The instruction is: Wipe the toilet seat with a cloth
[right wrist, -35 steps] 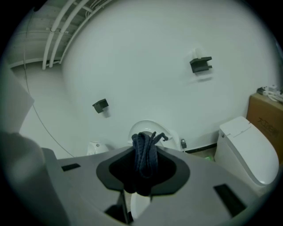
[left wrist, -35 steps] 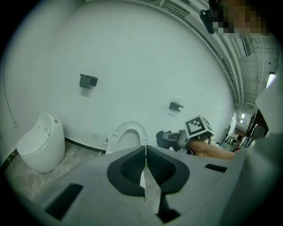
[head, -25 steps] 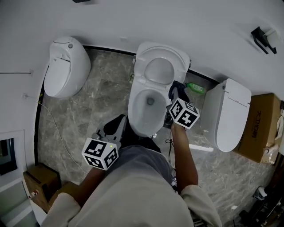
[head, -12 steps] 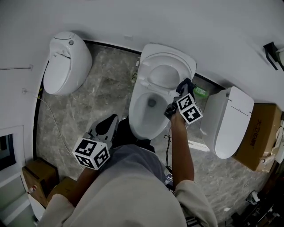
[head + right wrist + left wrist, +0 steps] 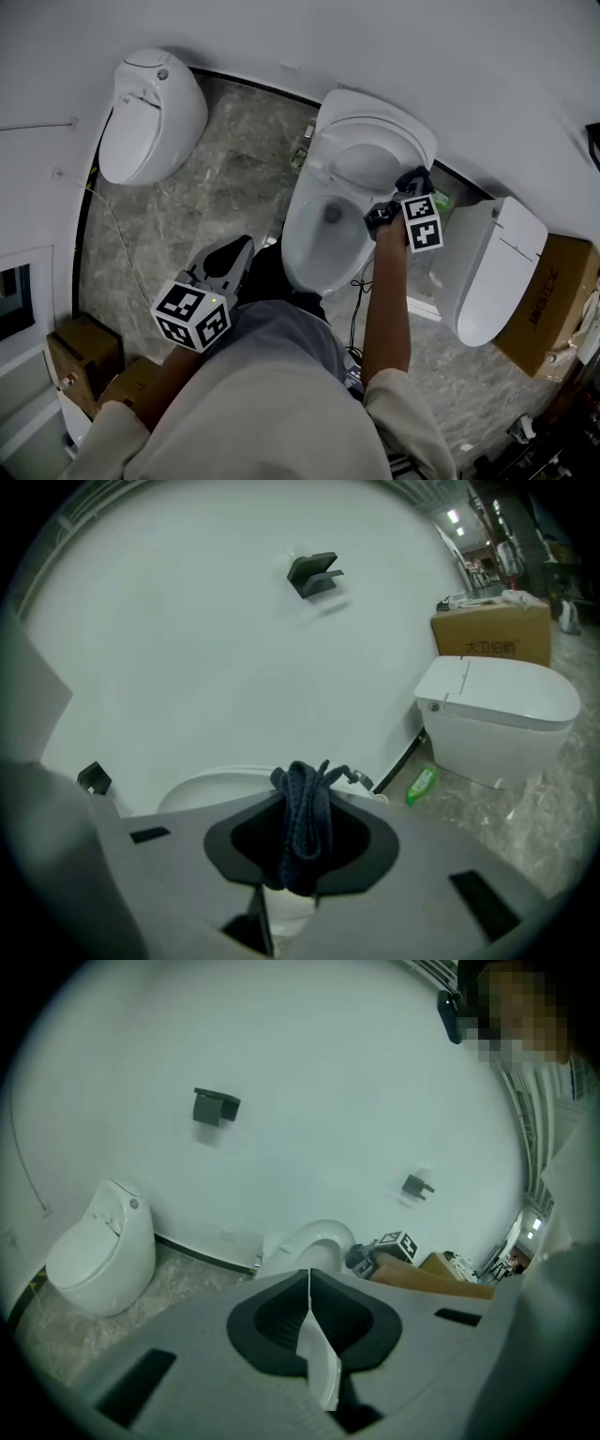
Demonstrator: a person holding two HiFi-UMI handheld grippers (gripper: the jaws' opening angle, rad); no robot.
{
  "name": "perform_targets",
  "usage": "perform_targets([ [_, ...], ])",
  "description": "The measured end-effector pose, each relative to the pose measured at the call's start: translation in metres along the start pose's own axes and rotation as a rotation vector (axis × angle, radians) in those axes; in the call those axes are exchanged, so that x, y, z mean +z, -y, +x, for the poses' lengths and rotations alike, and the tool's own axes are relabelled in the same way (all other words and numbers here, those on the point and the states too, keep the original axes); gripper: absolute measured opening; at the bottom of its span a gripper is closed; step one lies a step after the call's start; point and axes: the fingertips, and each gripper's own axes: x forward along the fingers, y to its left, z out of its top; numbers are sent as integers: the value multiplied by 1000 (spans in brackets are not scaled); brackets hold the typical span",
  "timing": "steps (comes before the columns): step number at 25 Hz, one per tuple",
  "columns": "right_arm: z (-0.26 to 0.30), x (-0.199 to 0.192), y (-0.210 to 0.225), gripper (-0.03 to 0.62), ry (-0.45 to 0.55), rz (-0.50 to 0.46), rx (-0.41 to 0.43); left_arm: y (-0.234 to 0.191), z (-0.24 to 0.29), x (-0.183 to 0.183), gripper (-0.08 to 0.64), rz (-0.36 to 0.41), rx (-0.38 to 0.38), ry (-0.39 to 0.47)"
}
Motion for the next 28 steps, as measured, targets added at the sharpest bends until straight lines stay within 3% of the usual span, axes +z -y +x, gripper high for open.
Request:
perform_targets([
  [7, 8, -7, -20, 77, 15, 3, 6, -9, 5, 5, 11, -6, -4, -9],
  [13, 2, -8, -47, 77, 20, -112, 79, -12, 8, 4, 11, -24, -9, -5],
  [28, -7, -10, -90, 77, 43, -278, 153, -16, 8, 1, 11, -74, -21, 1],
])
